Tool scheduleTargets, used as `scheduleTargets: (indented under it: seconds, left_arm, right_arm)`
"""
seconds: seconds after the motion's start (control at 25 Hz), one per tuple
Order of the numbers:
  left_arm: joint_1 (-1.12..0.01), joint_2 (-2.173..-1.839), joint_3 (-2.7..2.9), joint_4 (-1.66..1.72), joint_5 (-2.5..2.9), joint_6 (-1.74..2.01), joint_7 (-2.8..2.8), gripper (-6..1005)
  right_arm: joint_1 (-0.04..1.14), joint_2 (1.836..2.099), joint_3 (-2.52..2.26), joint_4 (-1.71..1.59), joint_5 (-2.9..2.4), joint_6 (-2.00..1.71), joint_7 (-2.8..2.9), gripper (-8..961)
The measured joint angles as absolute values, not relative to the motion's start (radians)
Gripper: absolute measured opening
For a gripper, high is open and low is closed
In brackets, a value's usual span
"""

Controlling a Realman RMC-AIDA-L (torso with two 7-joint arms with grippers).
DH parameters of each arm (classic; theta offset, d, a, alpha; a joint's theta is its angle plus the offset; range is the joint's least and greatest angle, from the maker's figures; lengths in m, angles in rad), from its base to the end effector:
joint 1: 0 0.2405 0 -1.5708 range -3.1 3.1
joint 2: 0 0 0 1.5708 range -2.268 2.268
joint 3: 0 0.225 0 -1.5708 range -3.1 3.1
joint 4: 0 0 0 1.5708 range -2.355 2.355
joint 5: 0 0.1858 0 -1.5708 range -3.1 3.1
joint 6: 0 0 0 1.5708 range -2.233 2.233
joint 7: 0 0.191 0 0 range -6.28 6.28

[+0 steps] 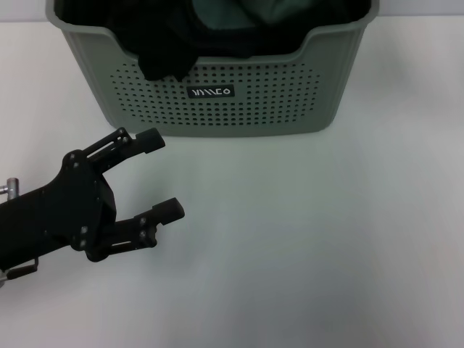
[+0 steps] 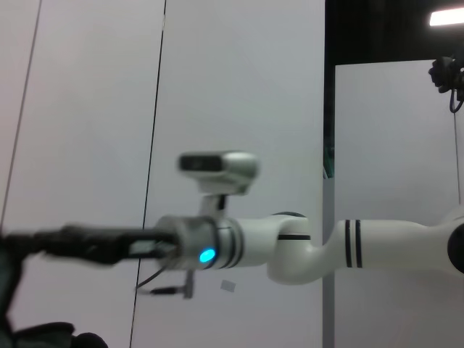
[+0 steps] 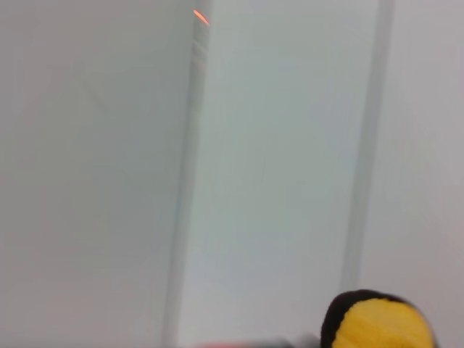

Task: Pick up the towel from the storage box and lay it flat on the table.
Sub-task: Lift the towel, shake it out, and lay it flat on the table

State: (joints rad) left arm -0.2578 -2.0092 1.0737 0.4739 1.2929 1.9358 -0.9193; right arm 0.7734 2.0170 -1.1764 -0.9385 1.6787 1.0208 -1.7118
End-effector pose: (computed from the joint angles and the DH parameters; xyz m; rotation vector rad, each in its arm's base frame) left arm -0.1835 0.2214 0.0155 -2.5109 -0.1873 -1.3990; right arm 0.0287 0.4257 0.0253 -2.4269 0.0135 0.8436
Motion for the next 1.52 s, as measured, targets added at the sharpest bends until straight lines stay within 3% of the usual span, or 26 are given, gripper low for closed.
scheduleTargets:
  seconds: [0.28, 0.6, 1.16, 1.52]
  left_arm:
    - [-0.267, -2.010, 1.074, 0.474, 1.293, 1.937, -0.919, 882]
    - [-0.277, -2.011, 1.081, 0.483, 1.299, 1.983, -0.919, 882]
    - [-0.353, -2.048, 1.084, 0.475, 1.305, 2.001, -0.928, 875]
    - [-0.321, -2.086, 1.072, 0.473, 1.289, 1.996, -0.859, 863]
  right_arm:
    - [0.737, 2.015, -1.029, -0.979, 1.796, 1.483, -1.760, 10]
    - [0.706, 2.012, -1.014, -0.982, 1.823, 1.722, -1.722, 11]
    - [0.665, 2.017, -1.039, -0.850, 1.817, 1.724, -1.766, 11]
    - [0.684, 2.020, -1.038, -0.827, 1.836, 1.685, -1.773, 11]
